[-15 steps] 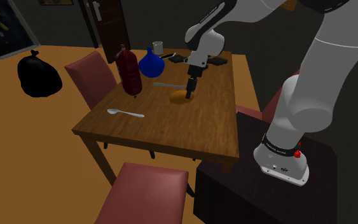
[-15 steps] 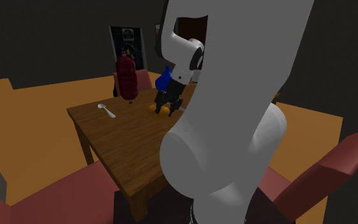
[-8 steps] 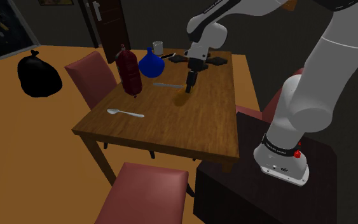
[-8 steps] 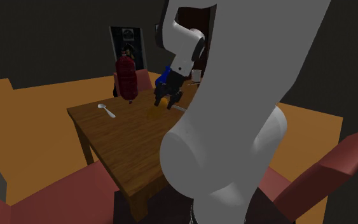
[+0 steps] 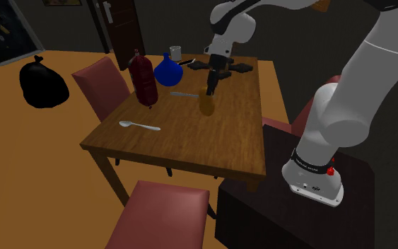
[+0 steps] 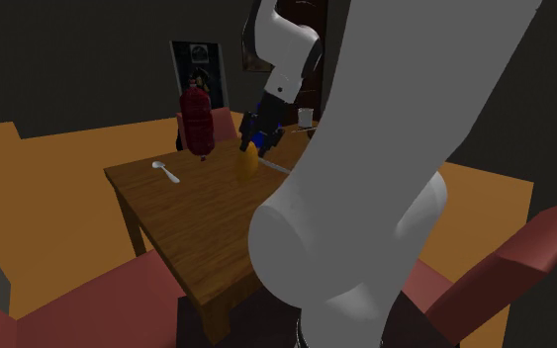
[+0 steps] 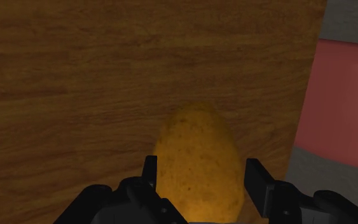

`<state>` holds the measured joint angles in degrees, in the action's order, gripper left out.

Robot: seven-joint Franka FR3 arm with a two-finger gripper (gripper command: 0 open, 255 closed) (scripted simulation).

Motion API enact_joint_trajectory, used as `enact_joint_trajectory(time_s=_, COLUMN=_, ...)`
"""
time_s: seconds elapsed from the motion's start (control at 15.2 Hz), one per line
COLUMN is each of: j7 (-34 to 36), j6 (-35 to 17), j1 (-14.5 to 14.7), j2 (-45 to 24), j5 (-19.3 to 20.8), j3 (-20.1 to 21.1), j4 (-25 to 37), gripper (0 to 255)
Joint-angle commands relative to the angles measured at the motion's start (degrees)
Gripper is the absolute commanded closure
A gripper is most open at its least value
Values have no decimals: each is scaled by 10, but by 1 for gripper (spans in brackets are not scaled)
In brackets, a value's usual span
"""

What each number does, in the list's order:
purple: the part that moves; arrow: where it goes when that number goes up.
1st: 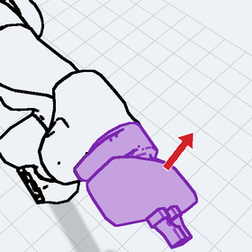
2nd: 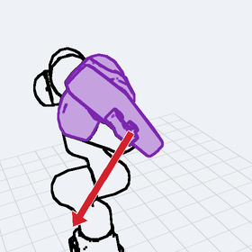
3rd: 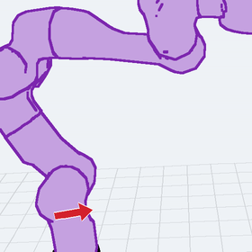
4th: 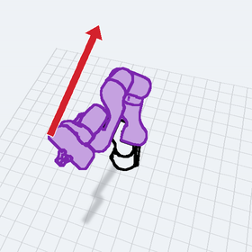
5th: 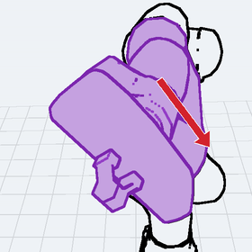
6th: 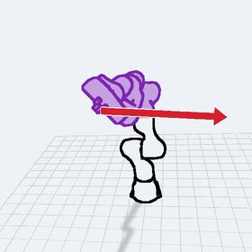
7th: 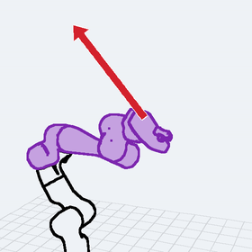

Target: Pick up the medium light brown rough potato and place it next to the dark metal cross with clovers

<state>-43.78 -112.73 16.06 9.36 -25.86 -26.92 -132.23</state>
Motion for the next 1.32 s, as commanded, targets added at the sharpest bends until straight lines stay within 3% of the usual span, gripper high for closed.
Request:
enact_joint_trajectory(time_s=0.0, j7=9, j6=12, j1=-1, j2=7, j5=6, j3=1, j4=8, gripper=255)
enact_joint_trajectory(time_s=0.46, j7=39, j6=56, j1=-3, j2=30, j5=22, j3=5, j4=39, gripper=255)
enact_joint_trajectory(time_s=0.86, j7=-35, j6=120, j1=-24, j2=-101, j5=-16, j3=-44, j4=179, gripper=255)
enact_joint_trajectory(time_s=1.25, j7=-95, j6=203, j1=-78, j2=-247, j5=-71, j3=-66, j4=350, gripper=255)
